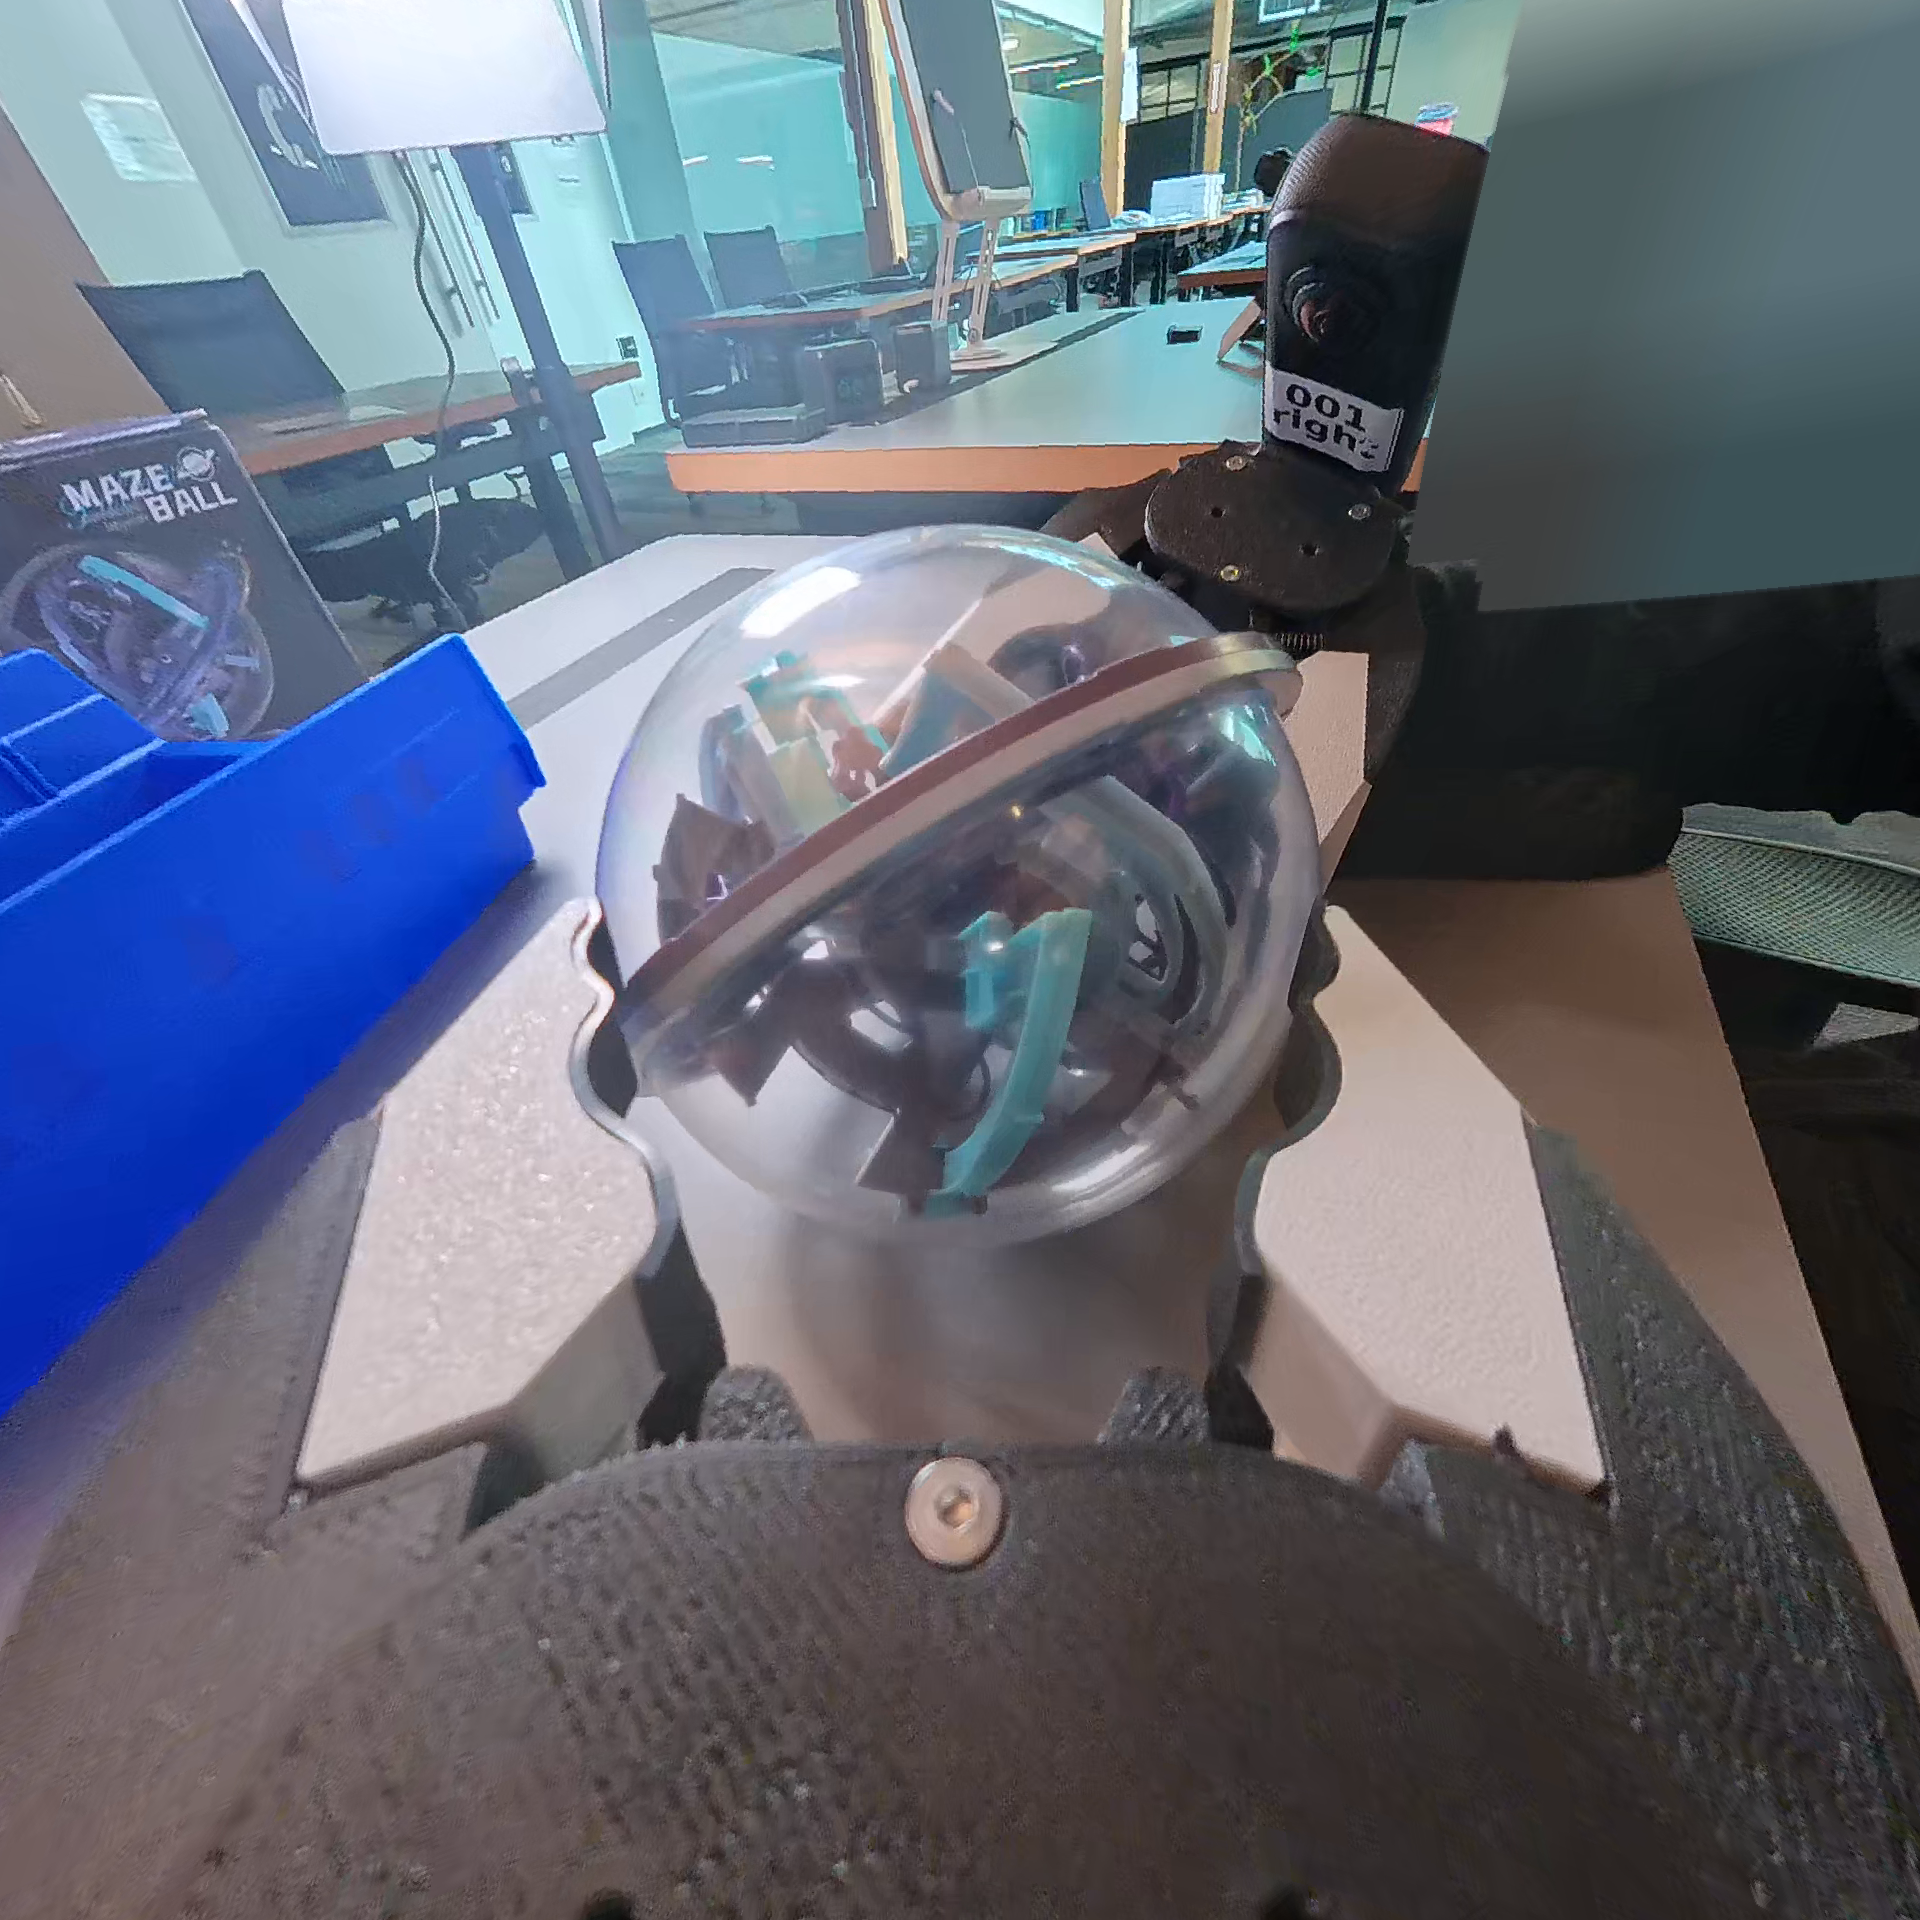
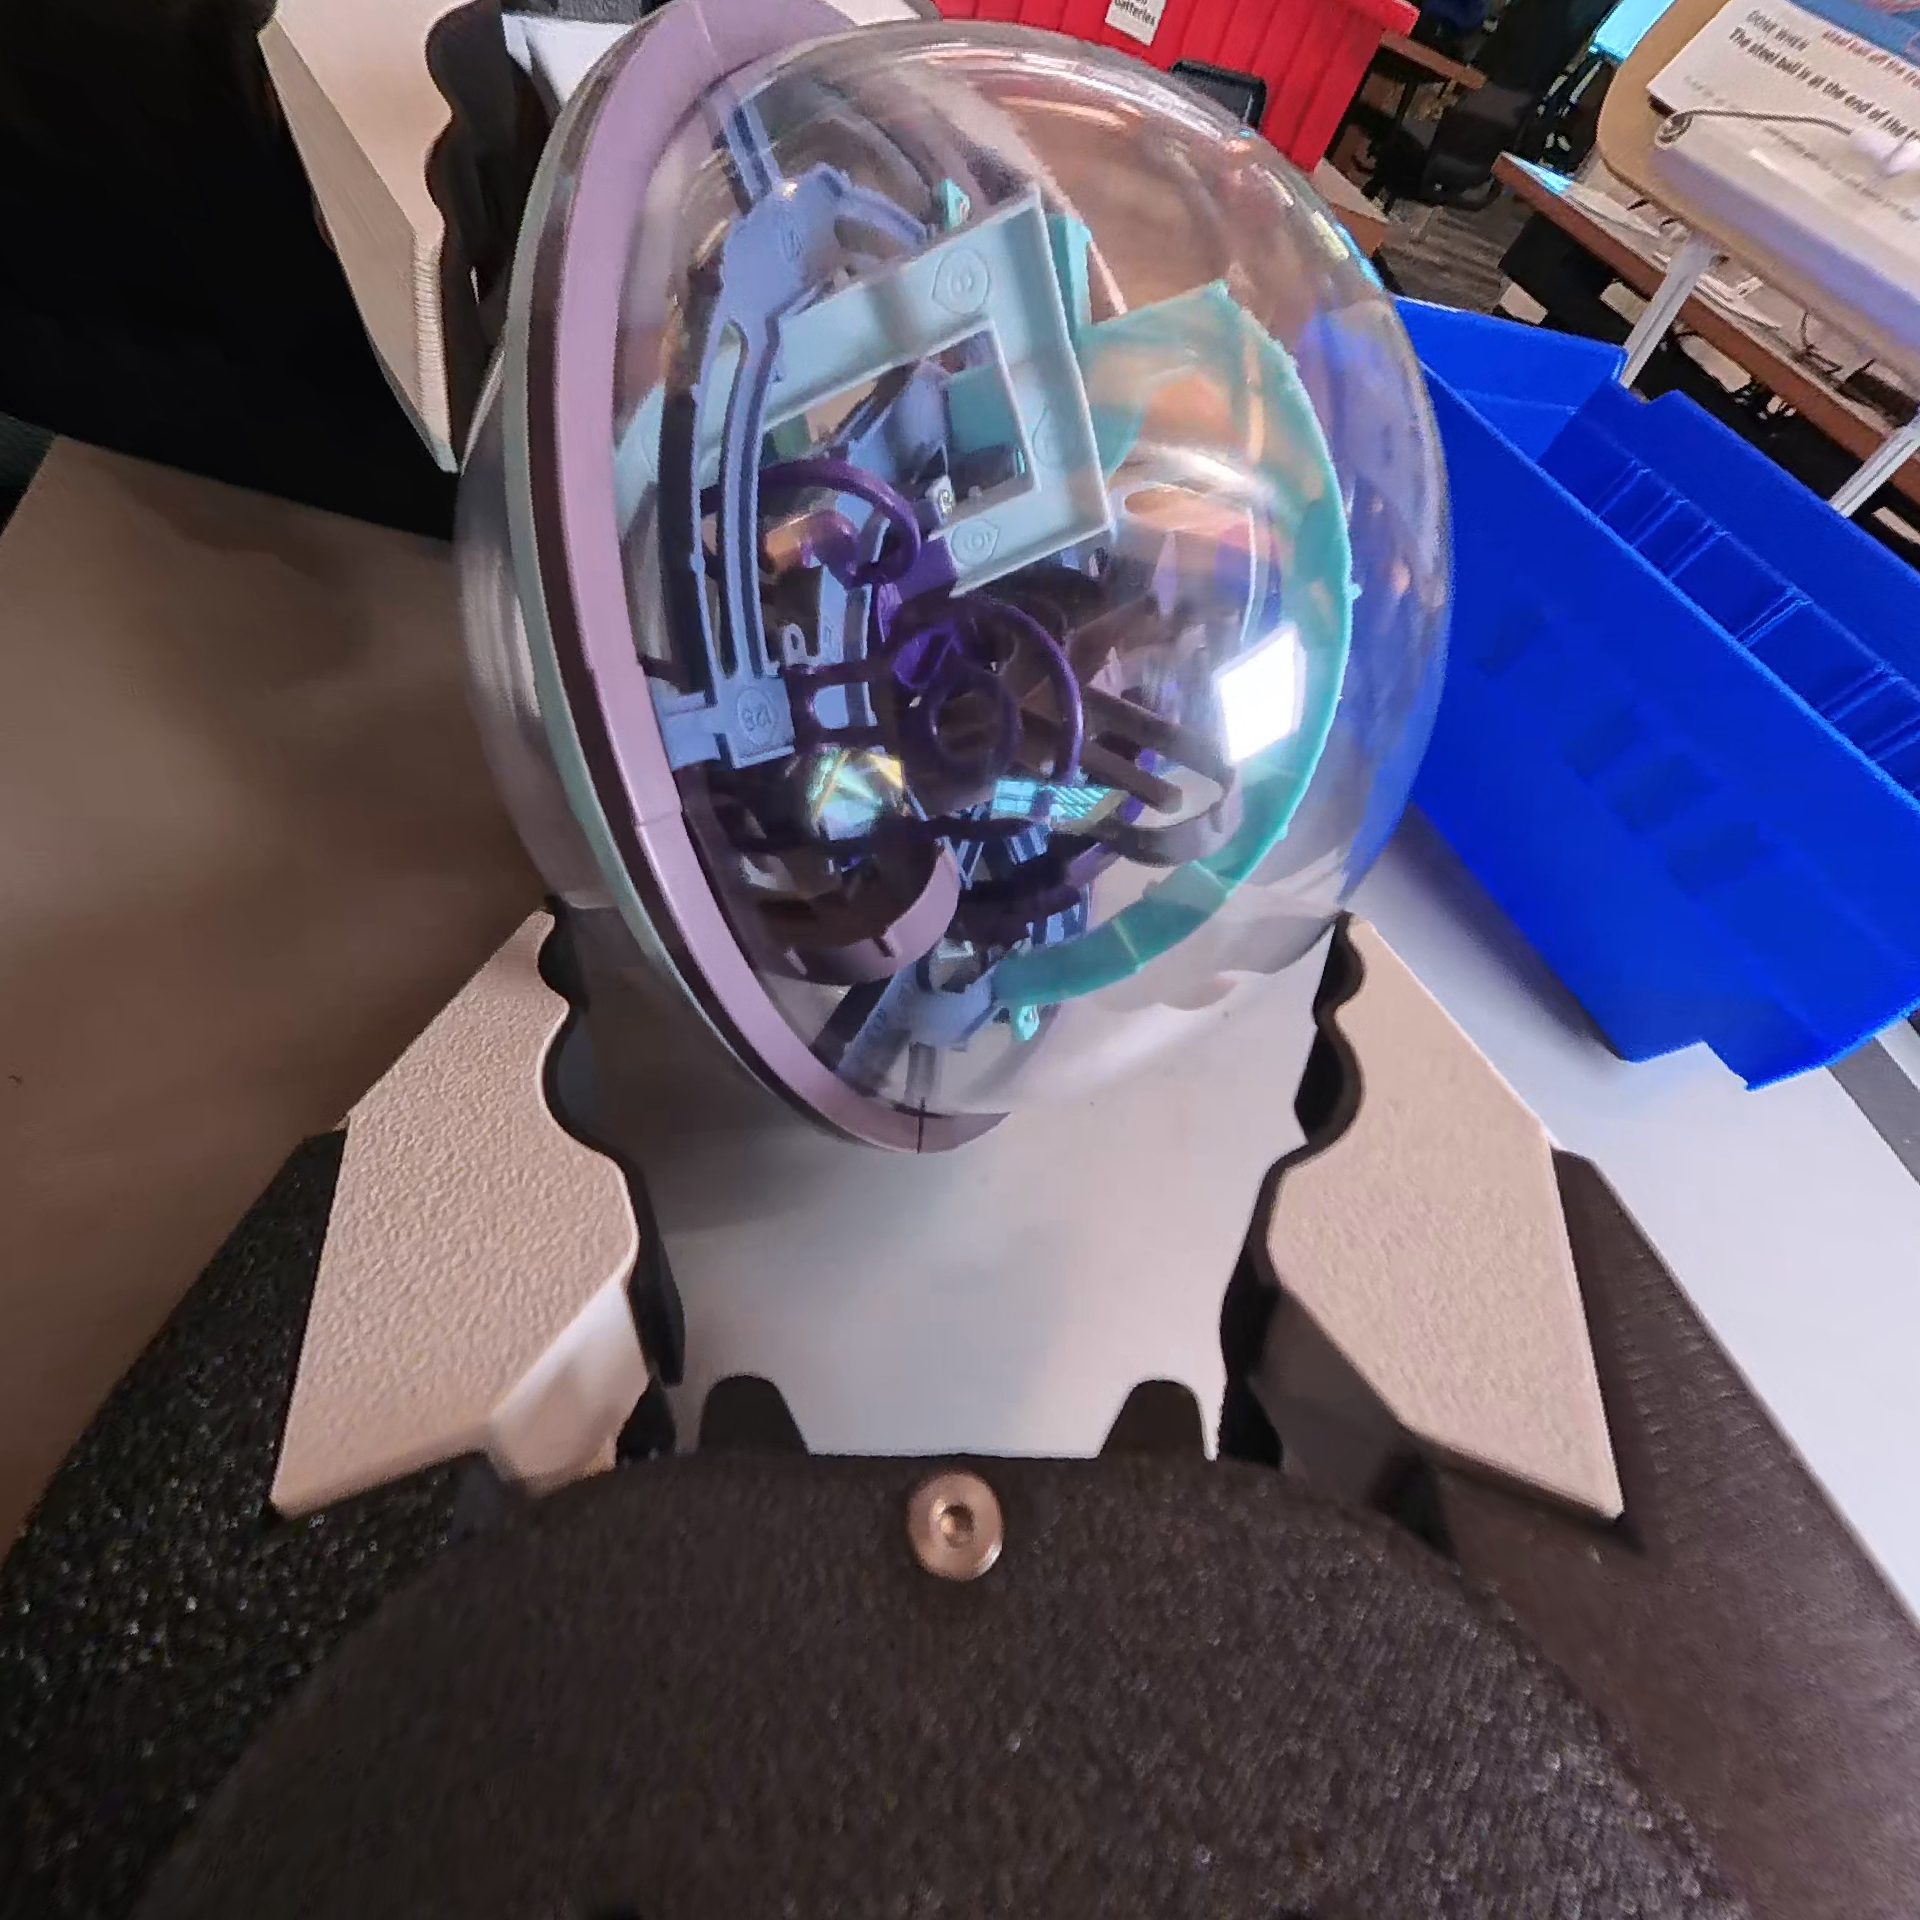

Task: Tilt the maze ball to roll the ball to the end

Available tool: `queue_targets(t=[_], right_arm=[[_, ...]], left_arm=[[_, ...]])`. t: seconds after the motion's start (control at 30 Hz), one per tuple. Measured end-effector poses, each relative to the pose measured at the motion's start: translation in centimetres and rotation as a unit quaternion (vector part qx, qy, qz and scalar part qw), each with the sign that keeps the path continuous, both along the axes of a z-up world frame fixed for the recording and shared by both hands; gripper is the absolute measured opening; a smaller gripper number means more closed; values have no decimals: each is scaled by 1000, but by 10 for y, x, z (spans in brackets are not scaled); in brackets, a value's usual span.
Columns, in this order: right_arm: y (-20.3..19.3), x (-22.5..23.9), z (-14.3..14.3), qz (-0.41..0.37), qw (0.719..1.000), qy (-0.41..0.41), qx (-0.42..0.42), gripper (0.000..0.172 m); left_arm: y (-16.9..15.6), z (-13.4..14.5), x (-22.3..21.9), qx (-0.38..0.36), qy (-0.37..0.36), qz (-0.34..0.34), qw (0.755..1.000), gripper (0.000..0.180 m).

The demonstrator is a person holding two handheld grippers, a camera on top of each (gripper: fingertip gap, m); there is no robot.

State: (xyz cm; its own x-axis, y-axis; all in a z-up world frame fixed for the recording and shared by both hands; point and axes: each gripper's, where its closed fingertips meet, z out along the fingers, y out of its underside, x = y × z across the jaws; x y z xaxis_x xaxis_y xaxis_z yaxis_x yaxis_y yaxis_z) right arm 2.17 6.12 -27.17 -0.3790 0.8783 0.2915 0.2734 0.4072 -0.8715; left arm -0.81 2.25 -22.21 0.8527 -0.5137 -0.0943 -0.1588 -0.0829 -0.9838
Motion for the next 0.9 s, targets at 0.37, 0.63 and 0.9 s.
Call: queue_targets(t=[0.37,0.63,0.9], right_arm=[[12,-2,-4,-43,984,39,169,133],[12,0,3,-51,973,64,215,127],[1,6,8,-21,982,75,169,120]], left_arm=[[-8,-9,5,96,185,4,978,124],[-8,-19,-6,86,224,13,971,122],[-12,-30,-21,80,286,18,955,120]])
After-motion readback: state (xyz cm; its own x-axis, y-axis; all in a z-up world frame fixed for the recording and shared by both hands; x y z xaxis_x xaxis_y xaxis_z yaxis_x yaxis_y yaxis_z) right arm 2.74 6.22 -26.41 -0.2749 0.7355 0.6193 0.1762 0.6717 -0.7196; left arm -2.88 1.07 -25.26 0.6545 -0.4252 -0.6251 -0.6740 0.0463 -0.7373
